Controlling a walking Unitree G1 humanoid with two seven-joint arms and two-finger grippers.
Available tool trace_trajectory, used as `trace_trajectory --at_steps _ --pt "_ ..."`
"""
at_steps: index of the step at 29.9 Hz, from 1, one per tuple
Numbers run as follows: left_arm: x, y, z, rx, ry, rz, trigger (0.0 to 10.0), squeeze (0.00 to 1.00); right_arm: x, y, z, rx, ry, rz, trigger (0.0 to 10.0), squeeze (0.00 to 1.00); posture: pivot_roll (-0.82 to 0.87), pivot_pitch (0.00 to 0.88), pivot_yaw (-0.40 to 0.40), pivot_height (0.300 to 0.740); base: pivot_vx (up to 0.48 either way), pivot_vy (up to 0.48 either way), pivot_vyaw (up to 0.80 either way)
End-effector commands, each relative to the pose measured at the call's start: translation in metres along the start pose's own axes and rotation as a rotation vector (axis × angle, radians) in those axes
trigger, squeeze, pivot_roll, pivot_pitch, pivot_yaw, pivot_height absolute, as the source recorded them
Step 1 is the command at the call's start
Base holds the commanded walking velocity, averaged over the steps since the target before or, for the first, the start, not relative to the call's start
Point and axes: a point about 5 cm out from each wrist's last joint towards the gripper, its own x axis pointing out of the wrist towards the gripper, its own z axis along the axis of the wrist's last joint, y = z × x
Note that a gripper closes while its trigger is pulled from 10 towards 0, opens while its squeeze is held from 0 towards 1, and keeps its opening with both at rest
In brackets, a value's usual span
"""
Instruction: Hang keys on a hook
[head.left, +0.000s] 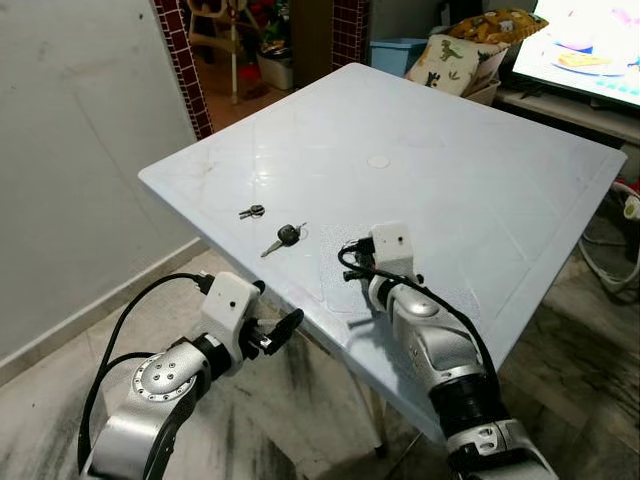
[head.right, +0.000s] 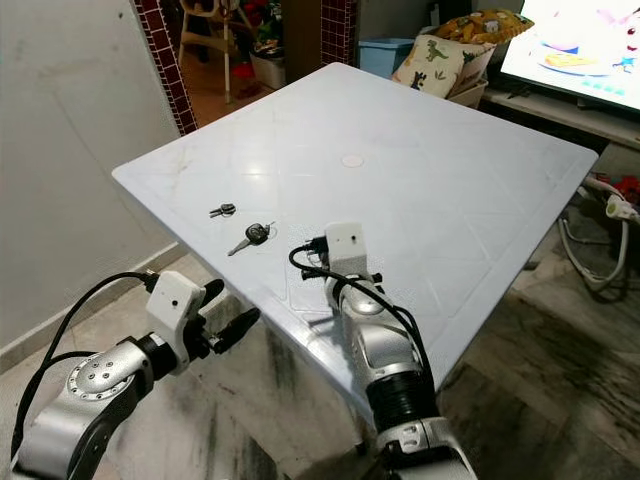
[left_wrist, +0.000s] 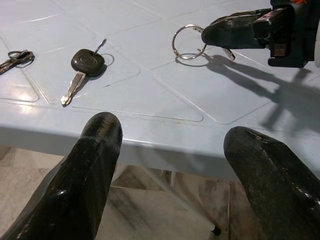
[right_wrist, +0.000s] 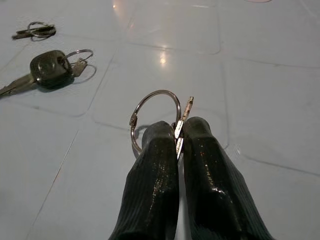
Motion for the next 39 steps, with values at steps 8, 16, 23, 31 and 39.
trace_trajectory --at_steps 8,16,23,31,39 --pt "0.014 0.023 0.013 0.034 -0.074 0.149 10.0 0.00 -0.006 -0.010 0.052 0.103 -0.266 -0.022 0.0 0.00 -0.02 0.000 0.066 0.740 0.000 0.000 0.00" --pt "0.010 0.048 0.024 -0.003 -0.169 0.429 10.0 0.00 -0.023 -0.028 0.066 0.062 -0.369 -0.073 0.0 0.00 0.01 0.000 0.046 0.740 0.000 0.000 0.00" --pt "0.001 0.053 0.020 -0.007 -0.191 0.529 10.0 0.00 -0.049 -0.037 0.056 0.066 -0.403 -0.124 0.0 0.00 -0.01 0.000 0.057 0.740 0.000 0.000 0.00" --pt "0.007 0.053 0.023 0.043 -0.195 0.623 10.0 0.00 -0.076 -0.041 0.052 0.081 -0.440 -0.183 10.0 0.00 -0.05 0.000 0.073 0.740 0.000 0.000 0.00" --pt "0.004 0.050 0.015 0.013 -0.172 0.599 10.0 0.00 -0.086 -0.041 0.048 0.077 -0.418 -0.208 10.0 0.00 -0.05 0.009 0.069 0.740 0.000 0.000 0.00"
